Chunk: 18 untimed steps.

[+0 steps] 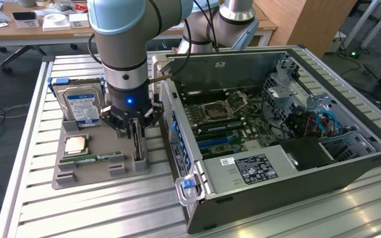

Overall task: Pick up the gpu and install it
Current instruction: 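Pick up the gpu and move the gpu toward the slot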

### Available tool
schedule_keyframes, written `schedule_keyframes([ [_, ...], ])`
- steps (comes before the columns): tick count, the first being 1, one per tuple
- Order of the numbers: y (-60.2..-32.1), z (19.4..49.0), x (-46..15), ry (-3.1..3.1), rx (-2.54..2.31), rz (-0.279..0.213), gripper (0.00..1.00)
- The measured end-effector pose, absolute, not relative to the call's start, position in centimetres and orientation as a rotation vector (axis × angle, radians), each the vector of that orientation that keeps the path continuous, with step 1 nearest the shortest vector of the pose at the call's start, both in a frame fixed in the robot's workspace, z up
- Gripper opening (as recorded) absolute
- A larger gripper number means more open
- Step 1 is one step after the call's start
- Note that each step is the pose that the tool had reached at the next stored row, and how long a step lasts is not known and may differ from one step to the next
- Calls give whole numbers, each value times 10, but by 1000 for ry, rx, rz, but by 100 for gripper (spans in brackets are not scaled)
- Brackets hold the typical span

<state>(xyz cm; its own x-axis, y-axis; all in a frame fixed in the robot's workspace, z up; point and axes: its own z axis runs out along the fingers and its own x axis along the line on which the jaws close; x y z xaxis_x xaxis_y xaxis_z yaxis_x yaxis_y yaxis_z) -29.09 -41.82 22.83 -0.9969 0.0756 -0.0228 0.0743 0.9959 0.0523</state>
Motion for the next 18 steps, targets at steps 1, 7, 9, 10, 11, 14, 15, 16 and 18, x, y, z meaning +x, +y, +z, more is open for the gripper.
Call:
schedule_keyframes([
  [1, -418, 228, -291, 3114, 117, 80, 39],
  [7, -418, 228, -290, 3114, 117, 80, 39],
  [9, -418, 228, -290, 3114, 117, 80, 39],
  [10, -418, 228, -290, 3114, 117, 80, 39],
  [11, -418, 228, -290, 3114, 117, 80, 39],
  [14, -418, 228, -290, 3114, 117, 80, 39],
  [15, -418, 228, -290, 3114, 117, 80, 39],
  [16, -418, 228, -290, 3114, 117, 80, 39],
  [18, -418, 228, -290, 3114, 117, 80, 39],
])
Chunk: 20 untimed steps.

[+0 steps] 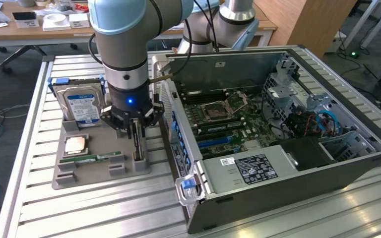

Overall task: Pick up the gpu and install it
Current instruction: 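Pick up the gpu and move the gpu toward the slot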

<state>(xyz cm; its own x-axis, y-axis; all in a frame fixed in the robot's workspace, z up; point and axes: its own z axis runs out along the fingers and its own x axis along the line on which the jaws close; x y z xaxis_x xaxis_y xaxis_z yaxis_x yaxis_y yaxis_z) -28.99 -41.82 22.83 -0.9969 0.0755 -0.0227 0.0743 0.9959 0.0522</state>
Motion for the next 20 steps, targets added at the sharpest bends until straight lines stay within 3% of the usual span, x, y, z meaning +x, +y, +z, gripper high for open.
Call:
schedule_keyframes([
  [2, -418, 228, -290, 3114, 117, 80, 37],
  [4, -418, 228, -290, 3114, 117, 80, 26],
  [20, -418, 228, -290, 3114, 117, 80, 26],
])
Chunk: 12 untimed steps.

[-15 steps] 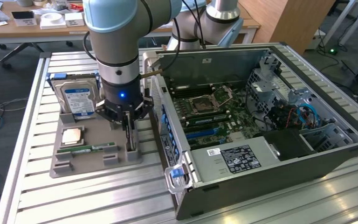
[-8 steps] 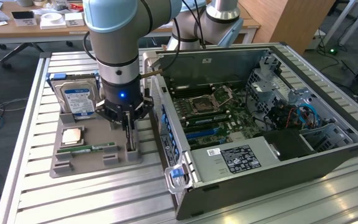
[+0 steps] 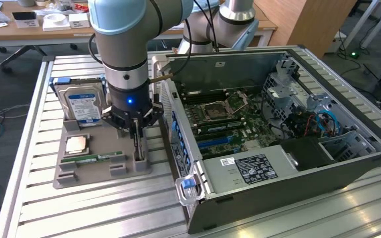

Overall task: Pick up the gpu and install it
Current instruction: 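Pick up the gpu and move the gpu toward the slot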

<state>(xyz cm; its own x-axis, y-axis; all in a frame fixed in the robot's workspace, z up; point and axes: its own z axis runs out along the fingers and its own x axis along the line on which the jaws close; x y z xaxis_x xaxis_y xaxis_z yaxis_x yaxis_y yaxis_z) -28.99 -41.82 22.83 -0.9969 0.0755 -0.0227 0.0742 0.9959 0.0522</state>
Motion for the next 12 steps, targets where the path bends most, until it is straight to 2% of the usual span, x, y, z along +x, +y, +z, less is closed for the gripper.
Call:
schedule_keyframes([
  [12, -418, 228, -290, 3116, 56, 81, 26],
])
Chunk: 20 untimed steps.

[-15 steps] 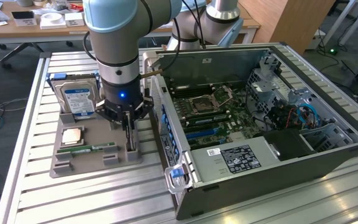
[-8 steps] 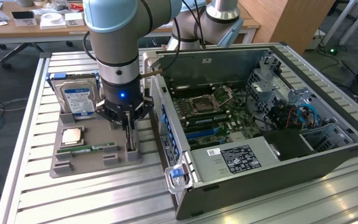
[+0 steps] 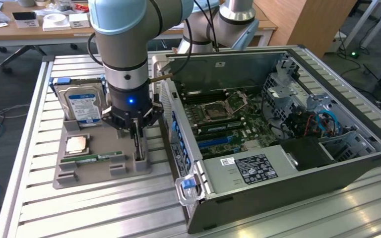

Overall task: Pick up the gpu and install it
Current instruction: 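Pick up the gpu and move the gpu toward the slot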

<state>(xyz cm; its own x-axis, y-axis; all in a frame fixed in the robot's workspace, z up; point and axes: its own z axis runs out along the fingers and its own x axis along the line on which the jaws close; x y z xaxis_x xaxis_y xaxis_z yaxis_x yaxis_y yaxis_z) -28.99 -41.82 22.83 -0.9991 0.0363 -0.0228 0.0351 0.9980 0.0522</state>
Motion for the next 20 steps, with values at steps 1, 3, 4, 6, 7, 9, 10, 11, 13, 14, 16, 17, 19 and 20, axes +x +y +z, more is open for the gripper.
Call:
schedule_keyframes([
  [1, -418, 228, -290, 3116, 56, 81, 26],
  [3, -418, 228, -290, 3116, 56, 81, 26],
  [4, -418, 229, -290, 3116, 56, 81, 26],
  [6, -418, 232, -290, 3116, 56, 81, 26],
  [7, -418, 233, -290, 3116, 56, 81, 26],
  [9, -418, 237, -290, 3116, 56, 81, 26],
  [10, -418, 239, -290, 3116, 56, 81, 26],
  [11, -418, 241, -290, 3116, 56, 81, 26],
  [13, -418, 246, -290, 3116, 56, 81, 26],
  [14, -418, 248, -290, 3116, 56, 81, 26],
  [16, -418, 253, -290, 3116, 56, 81, 26],
  [17, -418, 256, -290, 3116, 56, 81, 26],
  [19, -418, 262, -290, 3116, 56, 81, 26],
  [20, -418, 265, -290, 3116, 56, 81, 26],
])
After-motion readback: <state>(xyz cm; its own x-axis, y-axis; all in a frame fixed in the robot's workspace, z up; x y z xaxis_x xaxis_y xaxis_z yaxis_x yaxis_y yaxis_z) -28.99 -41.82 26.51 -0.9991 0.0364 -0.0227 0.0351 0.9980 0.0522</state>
